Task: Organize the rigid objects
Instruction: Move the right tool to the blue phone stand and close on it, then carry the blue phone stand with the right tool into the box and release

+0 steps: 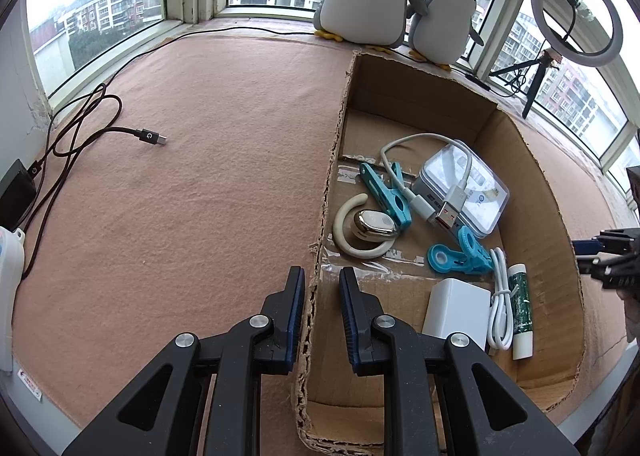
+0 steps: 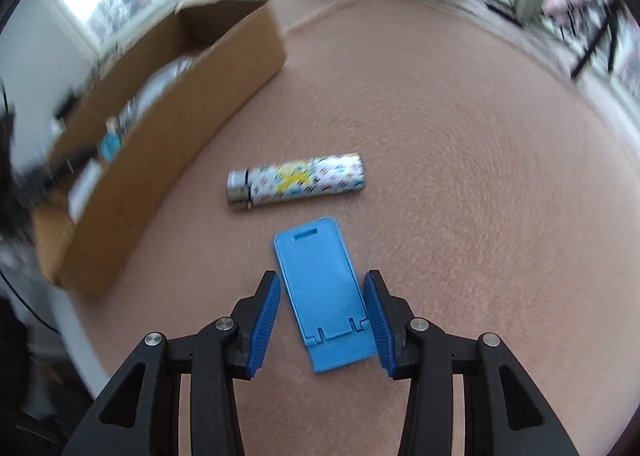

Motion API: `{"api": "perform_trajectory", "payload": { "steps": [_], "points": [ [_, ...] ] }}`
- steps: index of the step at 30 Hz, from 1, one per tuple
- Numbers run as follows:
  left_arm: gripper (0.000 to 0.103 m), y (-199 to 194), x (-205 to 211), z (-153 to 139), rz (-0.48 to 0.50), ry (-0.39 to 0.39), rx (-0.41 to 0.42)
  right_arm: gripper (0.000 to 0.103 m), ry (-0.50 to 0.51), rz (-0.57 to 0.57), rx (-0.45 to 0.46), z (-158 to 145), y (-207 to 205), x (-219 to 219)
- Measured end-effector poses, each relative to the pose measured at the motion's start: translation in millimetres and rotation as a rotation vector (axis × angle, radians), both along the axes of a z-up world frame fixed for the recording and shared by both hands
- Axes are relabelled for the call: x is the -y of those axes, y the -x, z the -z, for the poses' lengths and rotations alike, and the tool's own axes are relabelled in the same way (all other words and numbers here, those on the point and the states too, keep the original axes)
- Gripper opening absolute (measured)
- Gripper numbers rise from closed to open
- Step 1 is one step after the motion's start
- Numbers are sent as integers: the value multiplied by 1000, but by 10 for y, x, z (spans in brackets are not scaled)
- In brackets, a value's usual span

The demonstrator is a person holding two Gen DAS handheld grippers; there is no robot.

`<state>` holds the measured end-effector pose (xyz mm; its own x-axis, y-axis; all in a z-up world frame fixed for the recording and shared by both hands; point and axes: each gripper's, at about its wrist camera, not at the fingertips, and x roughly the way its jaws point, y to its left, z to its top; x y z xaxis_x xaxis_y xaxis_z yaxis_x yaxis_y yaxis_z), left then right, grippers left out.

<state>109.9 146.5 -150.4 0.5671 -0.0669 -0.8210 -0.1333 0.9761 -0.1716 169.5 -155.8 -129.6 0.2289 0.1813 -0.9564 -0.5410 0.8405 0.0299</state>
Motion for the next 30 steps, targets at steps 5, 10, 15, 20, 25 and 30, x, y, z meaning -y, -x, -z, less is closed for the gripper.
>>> {"api": "perform_trajectory", "payload": {
  "steps": [5,10,15,20,25,30],
  "points": [
    [20,4,5,0,-1,1,0,40,78,-27,12,4,27,-151],
    [20,5,15,0,-1,0,0,40,65,-15,-18,11,20,-79],
    [20,6,14,1,-1,0,0,36,59,11,-25,9,8,-17],
    [20,5,12,2,-1,1,1,34,32,57,-17,-14,24,41],
    [20,9,16,1,-1,0,1,34,-20,106,-11,-48,85,151],
    [20,9,15,1,0,0,1,34,-61,146,14,-170,184,254]
  ]
}}
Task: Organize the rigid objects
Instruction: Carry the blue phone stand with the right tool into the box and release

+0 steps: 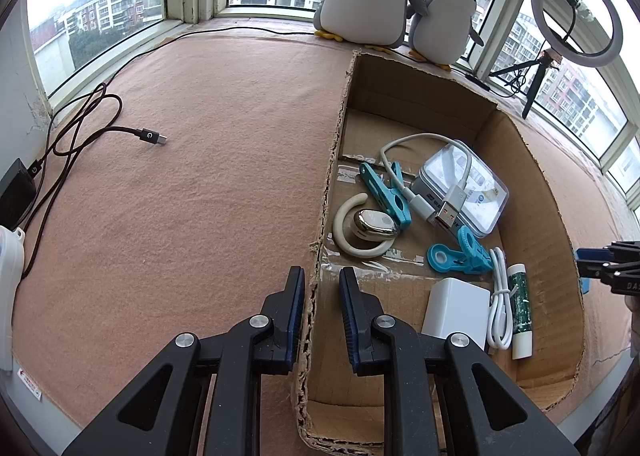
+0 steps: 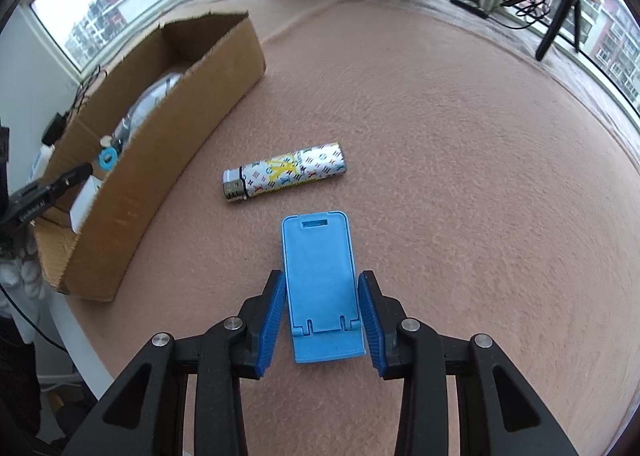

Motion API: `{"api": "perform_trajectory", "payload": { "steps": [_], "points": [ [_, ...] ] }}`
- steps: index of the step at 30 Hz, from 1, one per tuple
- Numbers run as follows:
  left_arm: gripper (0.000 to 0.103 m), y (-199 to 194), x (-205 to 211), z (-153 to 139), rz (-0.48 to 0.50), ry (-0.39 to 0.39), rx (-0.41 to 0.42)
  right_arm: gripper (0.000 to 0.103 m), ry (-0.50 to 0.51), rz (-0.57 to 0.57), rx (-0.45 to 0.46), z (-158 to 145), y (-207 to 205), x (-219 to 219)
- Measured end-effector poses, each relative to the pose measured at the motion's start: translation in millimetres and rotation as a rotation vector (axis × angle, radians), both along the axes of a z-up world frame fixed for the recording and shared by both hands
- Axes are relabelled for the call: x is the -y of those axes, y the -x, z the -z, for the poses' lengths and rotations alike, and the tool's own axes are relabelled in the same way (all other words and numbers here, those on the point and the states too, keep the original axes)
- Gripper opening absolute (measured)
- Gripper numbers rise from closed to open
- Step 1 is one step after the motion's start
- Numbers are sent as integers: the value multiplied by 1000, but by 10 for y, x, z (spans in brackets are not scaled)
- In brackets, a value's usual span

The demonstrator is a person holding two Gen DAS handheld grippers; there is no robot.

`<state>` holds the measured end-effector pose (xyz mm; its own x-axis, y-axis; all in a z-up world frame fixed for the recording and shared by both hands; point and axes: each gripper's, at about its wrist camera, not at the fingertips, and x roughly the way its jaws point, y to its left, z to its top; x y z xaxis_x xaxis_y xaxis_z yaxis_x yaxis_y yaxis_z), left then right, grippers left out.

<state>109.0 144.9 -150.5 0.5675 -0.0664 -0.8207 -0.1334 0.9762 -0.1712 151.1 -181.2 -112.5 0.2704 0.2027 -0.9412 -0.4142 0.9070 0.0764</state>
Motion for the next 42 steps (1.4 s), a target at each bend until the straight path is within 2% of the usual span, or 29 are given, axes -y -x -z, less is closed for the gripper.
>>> {"api": "perform_trajectory", "payload": {
  "steps": [8,16,30,42],
  "points": [
    [20,0,-4,1,0,2,1,34,-66,10,87,-465,65,-33],
    [20,3,2,1,-1,4,1,34,-140,-57,163,-780,86,-522],
    [20,7,9,-1,0,8,2,34,-180,-125,188,-739,-77,-1322],
    [20,8,7,-1,0,7,2,34,-120,-98,210,-542,-296,-1662]
  ]
}}
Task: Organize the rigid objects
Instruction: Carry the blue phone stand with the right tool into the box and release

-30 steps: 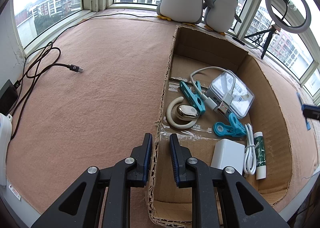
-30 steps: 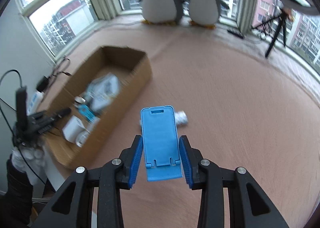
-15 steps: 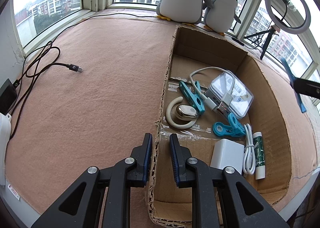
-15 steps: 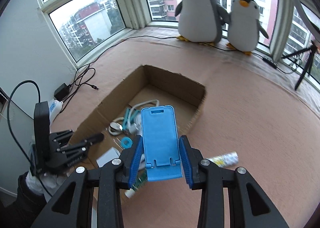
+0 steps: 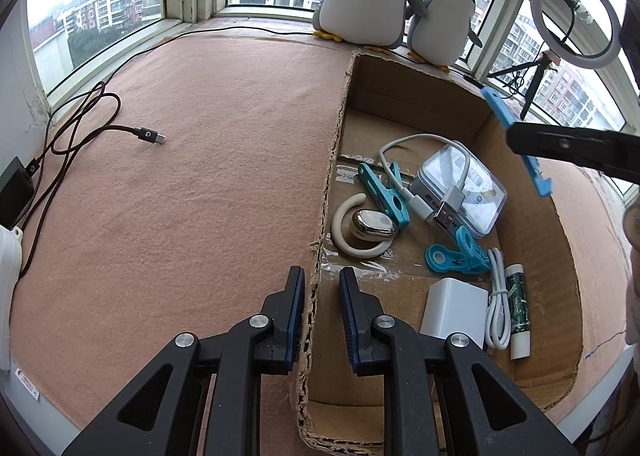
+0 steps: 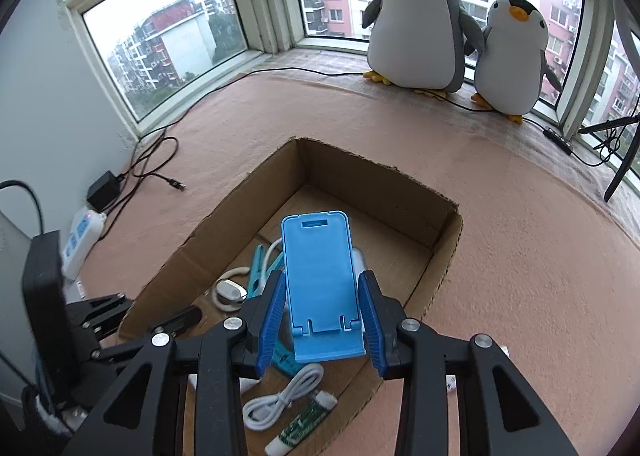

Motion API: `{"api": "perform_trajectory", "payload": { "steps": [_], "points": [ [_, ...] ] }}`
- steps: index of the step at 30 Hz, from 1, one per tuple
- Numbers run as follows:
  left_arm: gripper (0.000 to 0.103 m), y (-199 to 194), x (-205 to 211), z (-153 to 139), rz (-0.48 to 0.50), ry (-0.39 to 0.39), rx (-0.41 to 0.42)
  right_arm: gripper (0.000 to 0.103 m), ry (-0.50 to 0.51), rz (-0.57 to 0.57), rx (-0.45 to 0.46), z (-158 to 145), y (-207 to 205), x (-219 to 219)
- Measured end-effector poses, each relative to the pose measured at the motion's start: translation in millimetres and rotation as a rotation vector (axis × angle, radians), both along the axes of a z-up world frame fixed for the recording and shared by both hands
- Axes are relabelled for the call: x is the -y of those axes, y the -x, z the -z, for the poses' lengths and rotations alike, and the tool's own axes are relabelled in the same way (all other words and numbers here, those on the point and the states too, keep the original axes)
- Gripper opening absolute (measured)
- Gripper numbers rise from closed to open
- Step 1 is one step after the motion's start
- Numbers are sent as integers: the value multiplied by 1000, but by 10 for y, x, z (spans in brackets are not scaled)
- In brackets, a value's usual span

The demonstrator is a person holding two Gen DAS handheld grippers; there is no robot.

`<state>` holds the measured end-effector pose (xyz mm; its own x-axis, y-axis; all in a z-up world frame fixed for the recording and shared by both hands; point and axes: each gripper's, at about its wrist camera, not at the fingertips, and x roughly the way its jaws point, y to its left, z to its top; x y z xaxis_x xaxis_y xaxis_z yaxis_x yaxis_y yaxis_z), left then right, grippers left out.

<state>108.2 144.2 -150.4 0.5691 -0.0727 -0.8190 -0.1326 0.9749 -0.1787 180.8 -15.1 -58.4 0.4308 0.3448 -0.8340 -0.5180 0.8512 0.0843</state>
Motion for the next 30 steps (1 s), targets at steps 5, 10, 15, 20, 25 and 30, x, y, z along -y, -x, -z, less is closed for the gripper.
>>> {"api": "perform_trajectory", "payload": {
  "steps": [5,10,15,20,25,30],
  "points": [
    [20,1,1,-2,-1,2,0,34,30,22,8,61,-81,-36],
    [20,4,9,-5,-1,1,0,34,56,46,19,110,-127,-51],
    [20,4,5,-5,-1,2,0,34,82,68,39,124,-159,-44],
    [20,5,5,-5,-1,2,0,47,84,77,40,117,-194,-18],
    [20,5,7,-5,-1,2,0,48,68,82,42,81,-204,23],
    [20,6,6,-6,-1,2,0,48,67,74,44,64,-187,19]
  ]
}}
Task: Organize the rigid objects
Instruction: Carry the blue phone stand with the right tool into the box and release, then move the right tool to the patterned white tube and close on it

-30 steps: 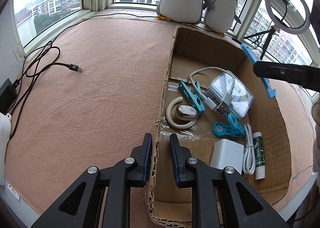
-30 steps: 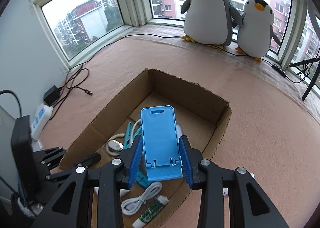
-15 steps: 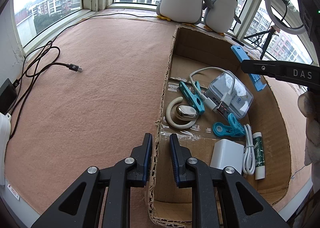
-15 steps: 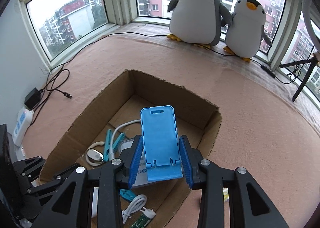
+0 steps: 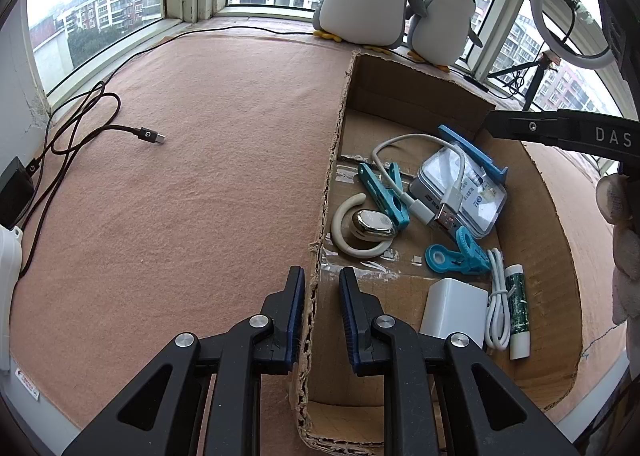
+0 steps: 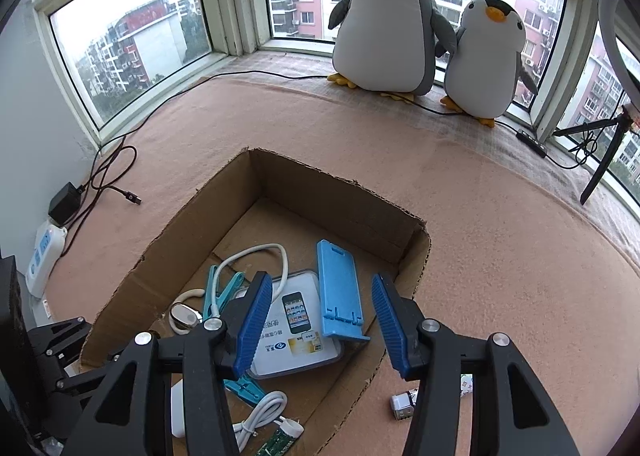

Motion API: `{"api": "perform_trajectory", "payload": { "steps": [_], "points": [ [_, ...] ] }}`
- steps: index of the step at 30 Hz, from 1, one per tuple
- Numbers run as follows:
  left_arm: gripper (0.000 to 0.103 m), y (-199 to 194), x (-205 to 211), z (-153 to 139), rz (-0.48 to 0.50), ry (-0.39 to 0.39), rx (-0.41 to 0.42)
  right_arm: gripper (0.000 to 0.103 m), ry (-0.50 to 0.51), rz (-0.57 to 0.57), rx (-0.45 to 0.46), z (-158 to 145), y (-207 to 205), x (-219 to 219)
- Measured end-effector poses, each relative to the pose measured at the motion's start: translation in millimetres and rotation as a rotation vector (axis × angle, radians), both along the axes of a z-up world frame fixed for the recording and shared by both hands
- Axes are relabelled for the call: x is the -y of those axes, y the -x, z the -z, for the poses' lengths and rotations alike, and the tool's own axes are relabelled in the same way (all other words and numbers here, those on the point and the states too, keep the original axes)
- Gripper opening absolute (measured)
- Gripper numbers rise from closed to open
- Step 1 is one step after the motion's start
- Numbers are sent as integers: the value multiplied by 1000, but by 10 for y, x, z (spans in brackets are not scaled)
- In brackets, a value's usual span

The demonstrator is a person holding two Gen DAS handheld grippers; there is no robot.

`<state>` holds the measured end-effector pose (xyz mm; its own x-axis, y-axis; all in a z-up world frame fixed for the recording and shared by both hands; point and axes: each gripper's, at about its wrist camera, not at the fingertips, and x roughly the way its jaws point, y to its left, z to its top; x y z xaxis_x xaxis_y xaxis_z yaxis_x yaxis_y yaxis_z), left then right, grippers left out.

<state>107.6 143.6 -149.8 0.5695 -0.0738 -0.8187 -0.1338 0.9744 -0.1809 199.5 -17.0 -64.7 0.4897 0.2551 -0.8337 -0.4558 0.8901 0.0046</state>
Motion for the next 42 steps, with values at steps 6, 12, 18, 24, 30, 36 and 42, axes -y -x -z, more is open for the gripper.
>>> {"api": "perform_trajectory", "payload": {
  "steps": [6,12,18,24,30,36,42],
  "points": [
    [20,0,-1,0,0,0,0,48,0,-5,-3,-16,17,-8],
    [20,0,5,-1,0,-1,-1,48,-29,0,-9,-78,51,101],
    [20,2,17,-3,-1,1,0,49,-61,17,-20,-143,103,389],
    [20,3,16,-3,-1,1,-1,50,-106,88,-67,-93,123,781],
    [20,3,18,-4,-1,1,0,50,-178,224,-162,46,68,1184],
    [20,4,17,-3,-1,2,0,50,-200,346,-270,277,21,1397],
    [20,6,23,-8,0,3,0,50,-195,412,-313,389,-10,1395]
  ]
}}
